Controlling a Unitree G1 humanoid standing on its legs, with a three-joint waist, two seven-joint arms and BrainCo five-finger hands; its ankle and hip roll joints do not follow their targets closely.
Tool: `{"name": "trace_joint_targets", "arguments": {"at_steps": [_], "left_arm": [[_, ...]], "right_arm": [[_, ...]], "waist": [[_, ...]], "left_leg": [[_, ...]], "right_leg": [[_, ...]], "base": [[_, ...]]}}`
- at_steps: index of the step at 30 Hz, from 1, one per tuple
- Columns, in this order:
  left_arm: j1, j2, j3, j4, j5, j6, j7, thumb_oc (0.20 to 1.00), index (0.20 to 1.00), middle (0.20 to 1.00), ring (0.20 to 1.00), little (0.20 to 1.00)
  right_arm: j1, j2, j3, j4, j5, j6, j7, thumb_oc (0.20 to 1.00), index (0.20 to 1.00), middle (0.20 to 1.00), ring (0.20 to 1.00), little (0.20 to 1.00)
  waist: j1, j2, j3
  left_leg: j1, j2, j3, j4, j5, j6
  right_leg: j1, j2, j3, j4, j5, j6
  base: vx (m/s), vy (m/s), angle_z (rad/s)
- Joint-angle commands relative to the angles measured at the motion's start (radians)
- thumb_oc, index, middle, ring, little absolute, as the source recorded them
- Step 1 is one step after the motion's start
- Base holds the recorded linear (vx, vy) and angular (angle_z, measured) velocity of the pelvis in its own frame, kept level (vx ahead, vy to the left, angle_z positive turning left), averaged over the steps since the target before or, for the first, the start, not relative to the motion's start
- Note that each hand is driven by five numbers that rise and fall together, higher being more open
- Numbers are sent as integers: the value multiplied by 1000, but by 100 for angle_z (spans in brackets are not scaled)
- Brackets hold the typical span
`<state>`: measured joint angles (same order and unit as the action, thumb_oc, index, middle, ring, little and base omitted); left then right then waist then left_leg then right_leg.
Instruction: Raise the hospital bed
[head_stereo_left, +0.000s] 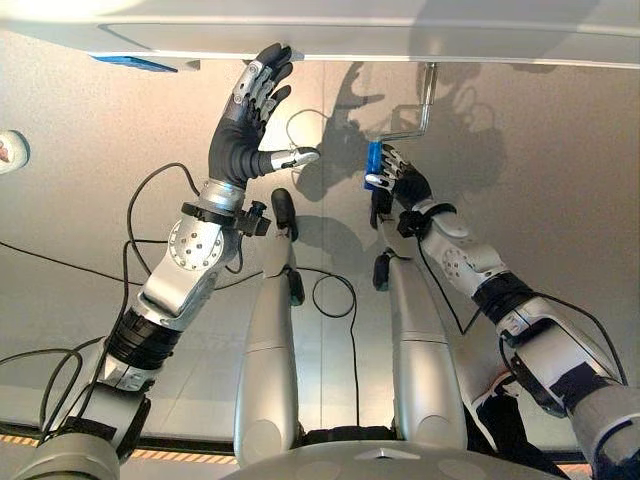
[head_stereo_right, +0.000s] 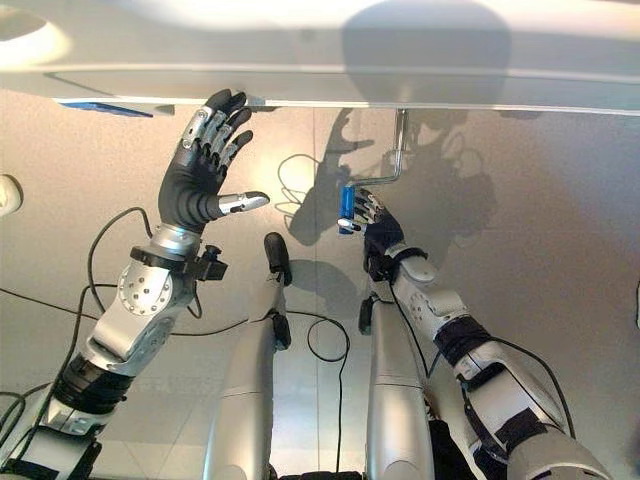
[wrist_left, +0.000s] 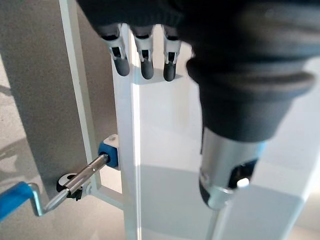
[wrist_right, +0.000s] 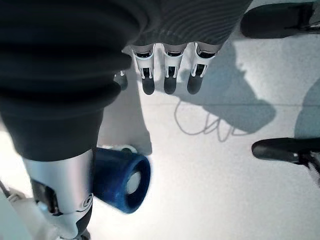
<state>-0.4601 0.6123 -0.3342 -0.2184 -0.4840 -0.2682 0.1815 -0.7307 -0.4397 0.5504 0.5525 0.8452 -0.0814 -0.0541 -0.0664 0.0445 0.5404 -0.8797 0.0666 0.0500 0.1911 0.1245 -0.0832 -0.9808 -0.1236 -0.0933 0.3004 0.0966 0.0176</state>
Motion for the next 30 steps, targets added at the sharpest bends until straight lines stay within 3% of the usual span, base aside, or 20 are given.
{"name": "trace_joint_targets", "arguments": {"at_steps": [1, 17, 18, 19, 20, 30], "left_arm": [[16, 8, 7, -109, 27, -38, 6, 1000, 1000, 1000, 1000, 1000], [12, -4, 4, -107, 20, -38, 13, 1000, 1000, 1000, 1000, 1000], [13, -6, 5, -108, 22, -35, 12, 1000, 1000, 1000, 1000, 1000], [13, -6, 6, -108, 22, -35, 12, 1000, 1000, 1000, 1000, 1000], [14, -6, 6, -109, 23, -35, 11, 1000, 1000, 1000, 1000, 1000], [15, -5, 4, -119, 21, -39, 14, 1000, 1000, 1000, 1000, 1000]], "right_arm": [[-8, 12, 18, -36, 14, -13, -3, 1000, 1000, 1000, 1000, 1000], [-71, 44, -3, 64, 12, -13, -31, 1000, 1000, 1000, 1000, 1000], [-73, 45, -1, 62, 9, -12, -31, 398, 398, 398, 398, 398], [-73, 45, -1, 62, 9, -12, -31, 260, 260, 260, 260, 260], [-75, 45, 0, 54, 10, -13, -30, 200, 200, 200, 200, 200], [-70, 46, -2, 53, 14, -17, -31, 200, 200, 200, 200, 200]], "waist": [[2, -17, -20], [5, -8, -20], [4, -7, -20], [4, -7, -20], [4, -7, -20], [5, -5, -20]], "left_leg": [[-45, -17, -33, 98, -73, -6], [-40, -17, -32, 90, -74, -4], [-41, -18, -32, 92, -75, -5], [-41, -18, -32, 92, -75, -5], [-42, -18, -31, 92, -75, -4], [-43, -18, -33, 91, -76, -3]], "right_leg": [[44, -38, 27, -58, -12, 133], [46, -35, 31, -58, -13, 132], [45, -36, 30, -58, -13, 132], [45, -36, 30, -58, -13, 132], [43, -36, 29, -57, -14, 131], [42, -35, 30, -54, -14, 132]], "base": [[0, 0, 0], [0, 0, 0], [0, 0, 0], [0, 0, 0], [0, 0, 0], [0, 0, 0]]}}
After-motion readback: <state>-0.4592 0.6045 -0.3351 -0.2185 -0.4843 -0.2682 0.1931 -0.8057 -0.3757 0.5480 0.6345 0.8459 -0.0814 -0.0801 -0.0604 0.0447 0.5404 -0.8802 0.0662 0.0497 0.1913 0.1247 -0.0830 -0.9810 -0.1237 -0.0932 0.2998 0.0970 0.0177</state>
